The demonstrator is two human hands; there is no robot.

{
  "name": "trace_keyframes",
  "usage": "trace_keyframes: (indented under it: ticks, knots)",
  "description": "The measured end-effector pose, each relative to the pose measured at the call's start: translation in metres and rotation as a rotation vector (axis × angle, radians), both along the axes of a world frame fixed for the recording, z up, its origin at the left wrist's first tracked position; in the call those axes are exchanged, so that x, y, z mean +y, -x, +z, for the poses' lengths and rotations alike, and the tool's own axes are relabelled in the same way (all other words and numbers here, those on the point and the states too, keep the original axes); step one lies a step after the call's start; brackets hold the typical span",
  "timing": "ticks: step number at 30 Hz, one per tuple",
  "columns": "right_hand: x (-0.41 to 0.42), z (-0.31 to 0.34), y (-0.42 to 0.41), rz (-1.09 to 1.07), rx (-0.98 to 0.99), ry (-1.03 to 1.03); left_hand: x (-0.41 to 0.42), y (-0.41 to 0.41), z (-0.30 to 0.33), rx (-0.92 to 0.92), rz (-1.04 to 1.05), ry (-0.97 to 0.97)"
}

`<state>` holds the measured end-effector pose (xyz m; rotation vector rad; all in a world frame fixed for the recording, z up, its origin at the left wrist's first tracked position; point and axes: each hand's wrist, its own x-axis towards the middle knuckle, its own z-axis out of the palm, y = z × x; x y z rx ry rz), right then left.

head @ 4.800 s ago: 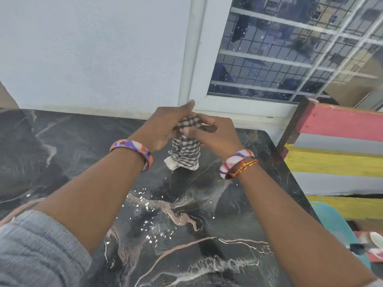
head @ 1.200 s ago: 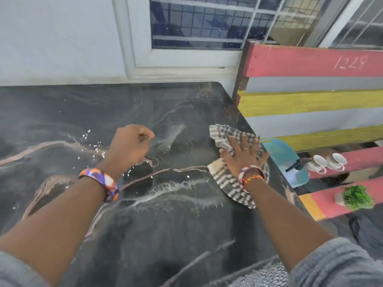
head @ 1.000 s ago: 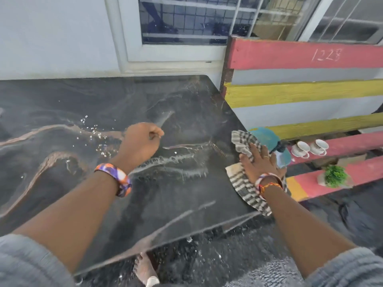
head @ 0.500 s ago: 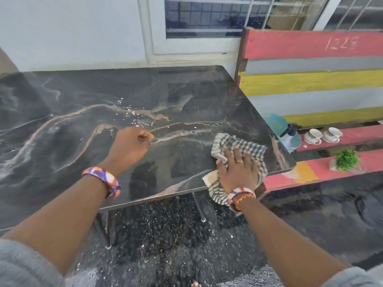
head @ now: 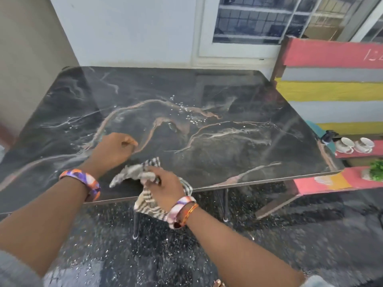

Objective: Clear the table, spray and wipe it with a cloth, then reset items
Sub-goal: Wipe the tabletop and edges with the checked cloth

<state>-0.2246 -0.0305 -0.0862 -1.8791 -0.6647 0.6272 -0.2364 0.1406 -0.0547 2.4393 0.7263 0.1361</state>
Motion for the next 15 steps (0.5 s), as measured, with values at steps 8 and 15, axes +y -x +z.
trace_keyframes:
  ticks: [8,15]
  knots:
    - [-0.045,0.031,-0.045,-0.147,0.820,-0.711,-0.045,-0.009,0.026,-0.018,-0.524,1.088]
    - [-0.152,0.041,-0.104,-0.591,0.391,-0.319,-0.137,-0.106,0.026,0.014,-0.722,0.513]
